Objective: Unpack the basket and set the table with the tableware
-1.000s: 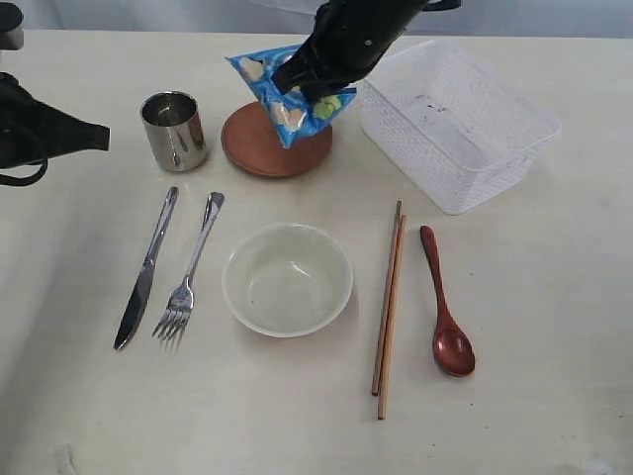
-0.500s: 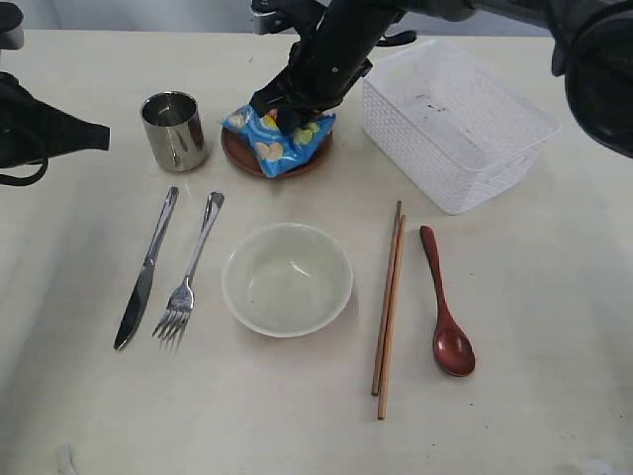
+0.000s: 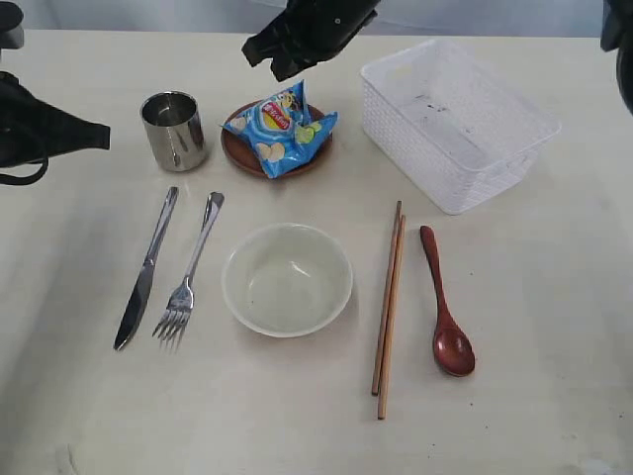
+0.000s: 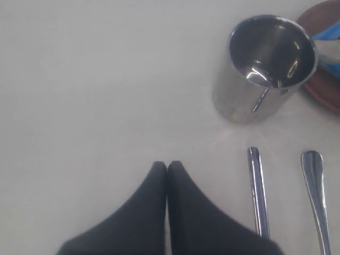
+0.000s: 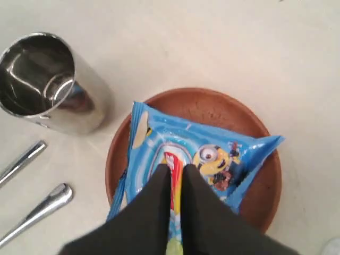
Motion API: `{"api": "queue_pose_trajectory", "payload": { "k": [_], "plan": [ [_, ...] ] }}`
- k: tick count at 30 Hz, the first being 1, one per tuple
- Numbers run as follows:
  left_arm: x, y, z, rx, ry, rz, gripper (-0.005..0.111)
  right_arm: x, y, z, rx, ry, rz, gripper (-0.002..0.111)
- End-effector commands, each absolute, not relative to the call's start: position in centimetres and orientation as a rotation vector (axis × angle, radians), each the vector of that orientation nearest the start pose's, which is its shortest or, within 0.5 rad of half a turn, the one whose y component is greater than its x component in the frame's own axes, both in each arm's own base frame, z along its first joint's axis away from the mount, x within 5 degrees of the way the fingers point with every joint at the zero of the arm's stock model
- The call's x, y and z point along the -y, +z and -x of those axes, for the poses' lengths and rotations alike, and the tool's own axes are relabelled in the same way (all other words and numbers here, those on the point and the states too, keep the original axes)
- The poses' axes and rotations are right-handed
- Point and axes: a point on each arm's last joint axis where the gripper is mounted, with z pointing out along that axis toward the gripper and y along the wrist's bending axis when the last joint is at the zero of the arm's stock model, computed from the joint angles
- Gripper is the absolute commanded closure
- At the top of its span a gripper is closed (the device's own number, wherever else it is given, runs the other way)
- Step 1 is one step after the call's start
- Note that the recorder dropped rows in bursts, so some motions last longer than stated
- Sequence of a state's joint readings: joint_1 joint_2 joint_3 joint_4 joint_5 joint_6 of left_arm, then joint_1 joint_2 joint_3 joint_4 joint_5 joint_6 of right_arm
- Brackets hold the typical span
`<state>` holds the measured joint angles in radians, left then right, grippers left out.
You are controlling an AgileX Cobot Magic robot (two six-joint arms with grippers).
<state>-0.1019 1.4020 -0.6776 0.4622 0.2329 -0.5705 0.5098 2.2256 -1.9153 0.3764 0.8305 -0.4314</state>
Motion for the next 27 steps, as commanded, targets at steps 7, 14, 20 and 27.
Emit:
{"api": "queue_pose_trajectory", "payload": {
  "k": [7, 14, 20, 27],
  "plan": [
    [1.7, 20.7, -26.4, -2.407, 0.014, 0.077, 0.107, -26.7, 15.8, -43.3, -2.514, 0.486, 0.954, 0.109],
    [1.7, 20.7, -26.4, -2.407, 0.014, 0.077, 0.107, -26.8, 12.5, -43.4, -2.574, 0.482, 0.962, 0.109],
    [1.7, 20.7, -26.4, -2.407, 0.014, 0.077, 0.107, -26.3, 11.7, -43.1, -2.636, 0.435, 1.016, 0.109],
    [1.7, 20.8, -26.4, -2.403, 0.011, 0.076, 0.107, -25.1, 11.3, -42.8, -2.734, 0.270, 1.042, 0.109]
  ]
}}
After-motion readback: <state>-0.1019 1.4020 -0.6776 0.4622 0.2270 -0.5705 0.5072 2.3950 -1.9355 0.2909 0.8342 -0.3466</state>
